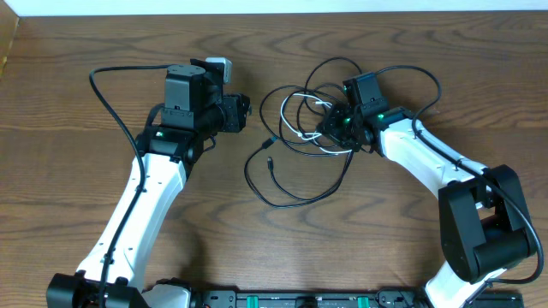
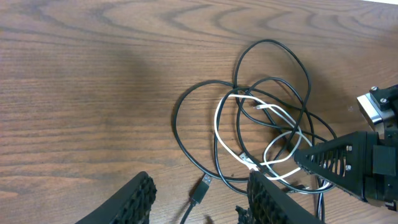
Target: Untangle cables
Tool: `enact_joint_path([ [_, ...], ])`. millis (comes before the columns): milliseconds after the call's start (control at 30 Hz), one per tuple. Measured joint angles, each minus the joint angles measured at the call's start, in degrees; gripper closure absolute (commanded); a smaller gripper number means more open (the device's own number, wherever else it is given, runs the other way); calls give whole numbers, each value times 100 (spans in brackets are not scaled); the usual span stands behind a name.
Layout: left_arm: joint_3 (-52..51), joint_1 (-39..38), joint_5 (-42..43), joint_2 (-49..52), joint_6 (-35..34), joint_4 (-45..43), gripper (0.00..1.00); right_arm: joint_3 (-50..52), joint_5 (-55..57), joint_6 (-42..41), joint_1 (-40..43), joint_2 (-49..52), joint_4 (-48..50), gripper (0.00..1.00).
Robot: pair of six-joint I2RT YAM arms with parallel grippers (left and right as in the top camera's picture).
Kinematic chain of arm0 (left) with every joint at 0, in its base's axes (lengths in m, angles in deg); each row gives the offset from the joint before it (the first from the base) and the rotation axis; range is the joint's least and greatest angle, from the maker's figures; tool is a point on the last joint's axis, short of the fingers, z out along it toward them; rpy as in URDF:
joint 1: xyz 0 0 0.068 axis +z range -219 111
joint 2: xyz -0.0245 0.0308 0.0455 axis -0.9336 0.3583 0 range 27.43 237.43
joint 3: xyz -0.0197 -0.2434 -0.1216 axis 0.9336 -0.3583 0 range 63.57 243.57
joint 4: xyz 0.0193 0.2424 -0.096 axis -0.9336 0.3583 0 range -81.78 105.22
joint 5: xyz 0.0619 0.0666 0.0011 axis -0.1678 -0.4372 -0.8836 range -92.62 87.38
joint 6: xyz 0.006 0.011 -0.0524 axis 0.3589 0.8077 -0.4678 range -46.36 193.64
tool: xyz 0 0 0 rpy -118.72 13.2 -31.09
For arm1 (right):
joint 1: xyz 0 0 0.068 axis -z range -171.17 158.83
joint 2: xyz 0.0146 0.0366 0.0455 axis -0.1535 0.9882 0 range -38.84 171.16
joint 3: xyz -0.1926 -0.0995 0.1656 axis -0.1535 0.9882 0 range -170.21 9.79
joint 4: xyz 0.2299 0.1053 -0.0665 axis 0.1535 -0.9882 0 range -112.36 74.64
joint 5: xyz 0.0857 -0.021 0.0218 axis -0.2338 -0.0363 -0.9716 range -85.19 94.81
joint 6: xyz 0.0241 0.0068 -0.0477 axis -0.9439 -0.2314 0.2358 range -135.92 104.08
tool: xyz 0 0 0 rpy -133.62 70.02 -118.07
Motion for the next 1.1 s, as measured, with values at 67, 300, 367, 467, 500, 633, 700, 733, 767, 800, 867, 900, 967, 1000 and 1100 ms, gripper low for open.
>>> enact_joint_path([
  [67, 0, 0, 0, 0, 0, 0, 51, 0, 90, -11, 0, 0, -2, 74],
  [300, 0, 0, 0, 0, 0, 0, 51, 0, 496, -11, -11, 0, -55, 72],
  [367, 0, 0, 0, 0, 0, 0, 51, 0, 575, -11, -44, 2, -81, 71],
  [467, 0, 0, 0, 0, 0, 2, 51, 0, 678, -13, -98, 2, -79, 93],
  [500, 0, 0, 0, 0, 0, 2, 51, 0, 728, -7, -116, 2, -76, 99],
  [633, 0, 0, 0, 0, 0, 42, 51, 0, 883, -31, -122, 2, -76, 99],
  [700, 0, 0, 0, 0, 0, 79, 51, 0, 951, -31, -122, 2, -74, 99],
  [733, 0, 0, 0, 0, 0, 116, 51, 0, 960, -31, -122, 2, -61, 99],
  [767, 0, 0, 0, 0, 0, 133, 51, 0, 960, -28, -122, 2, -13, 99],
  [800, 0, 0, 0, 0, 0, 133, 51, 0, 927, -20, -120, 2, 83, 99],
  [867, 0, 0, 0, 0, 0, 140, 51, 0, 658, 15, -68, 2, 343, 99],
  [900, 0, 0, 0, 0, 0, 146, 51, -2, 599, 13, -55, 2, 402, 99],
  [967, 0, 0, 0, 0, 0, 149, 51, -4, 72, 39, 46, 13, 811, 99],
  [1000, 0, 0, 0, 0, 0, 151, 51, -4, -273, 48, 107, 13, 1071, 99],
  [1100, 0, 0, -2, 0, 0, 157, 51, -2, -1270, 76, 214, 31, 1967, 99],
])
